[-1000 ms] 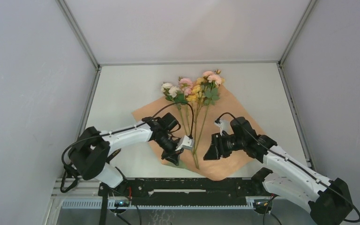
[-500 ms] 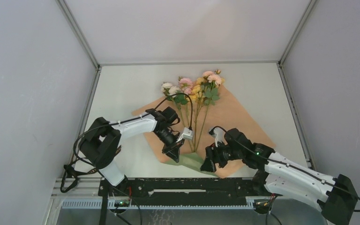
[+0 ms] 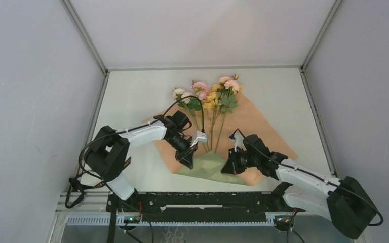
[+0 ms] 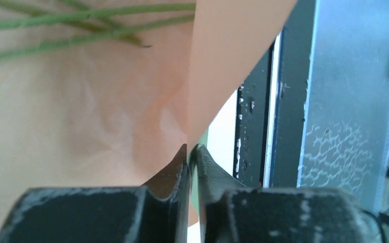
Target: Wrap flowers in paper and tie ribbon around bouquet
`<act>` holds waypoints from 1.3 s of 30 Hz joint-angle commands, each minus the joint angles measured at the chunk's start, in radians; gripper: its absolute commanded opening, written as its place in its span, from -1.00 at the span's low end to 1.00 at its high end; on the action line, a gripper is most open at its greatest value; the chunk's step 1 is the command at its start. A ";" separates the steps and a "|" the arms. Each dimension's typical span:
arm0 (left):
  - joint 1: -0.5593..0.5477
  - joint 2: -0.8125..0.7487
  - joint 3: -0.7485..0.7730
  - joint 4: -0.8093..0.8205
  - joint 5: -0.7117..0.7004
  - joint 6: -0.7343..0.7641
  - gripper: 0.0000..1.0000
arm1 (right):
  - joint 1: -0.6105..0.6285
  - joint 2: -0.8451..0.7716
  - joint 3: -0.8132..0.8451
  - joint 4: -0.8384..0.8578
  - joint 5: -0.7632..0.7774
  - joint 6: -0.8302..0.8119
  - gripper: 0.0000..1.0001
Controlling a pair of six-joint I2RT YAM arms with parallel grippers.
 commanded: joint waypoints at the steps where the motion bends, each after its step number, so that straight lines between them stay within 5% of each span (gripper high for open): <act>1: 0.039 -0.013 0.028 0.092 -0.105 -0.150 -0.45 | -0.082 0.125 0.061 0.095 -0.104 -0.081 -1.00; 4: 0.041 -0.057 0.050 0.071 -0.179 -0.168 -0.01 | -0.130 0.261 0.144 0.026 -0.165 -0.128 -1.00; 7: 0.043 -0.117 0.126 -0.003 -0.326 -0.175 0.11 | -0.154 0.344 0.218 -0.051 -0.193 -0.151 -0.98; 9: 0.037 -0.181 0.164 -0.044 -0.387 -0.188 0.11 | -0.162 0.381 0.239 -0.063 -0.205 -0.144 -0.93; 13: -0.031 -0.211 0.177 -0.079 -0.239 -0.236 -0.11 | -0.171 0.438 0.276 -0.095 -0.195 -0.122 -0.88; 17: -0.110 -0.152 0.049 0.199 -0.142 -0.453 -0.27 | -0.205 0.474 0.278 -0.084 -0.157 -0.083 -0.82; 23: -0.113 -0.003 0.031 0.493 -0.311 -0.679 -0.27 | -0.211 0.489 0.282 -0.055 -0.120 -0.042 -0.74; 32: -0.110 0.129 0.024 0.449 -0.441 -0.763 -0.27 | -0.188 0.242 0.333 -0.396 0.249 0.080 -0.25; 36: -0.111 0.113 0.004 0.470 -0.457 -0.785 -0.27 | -0.023 0.079 0.325 -0.504 0.456 0.228 -0.35; 39: -0.111 0.107 -0.007 0.472 -0.444 -0.797 -0.27 | 0.153 0.052 0.274 -0.322 0.394 0.318 -0.50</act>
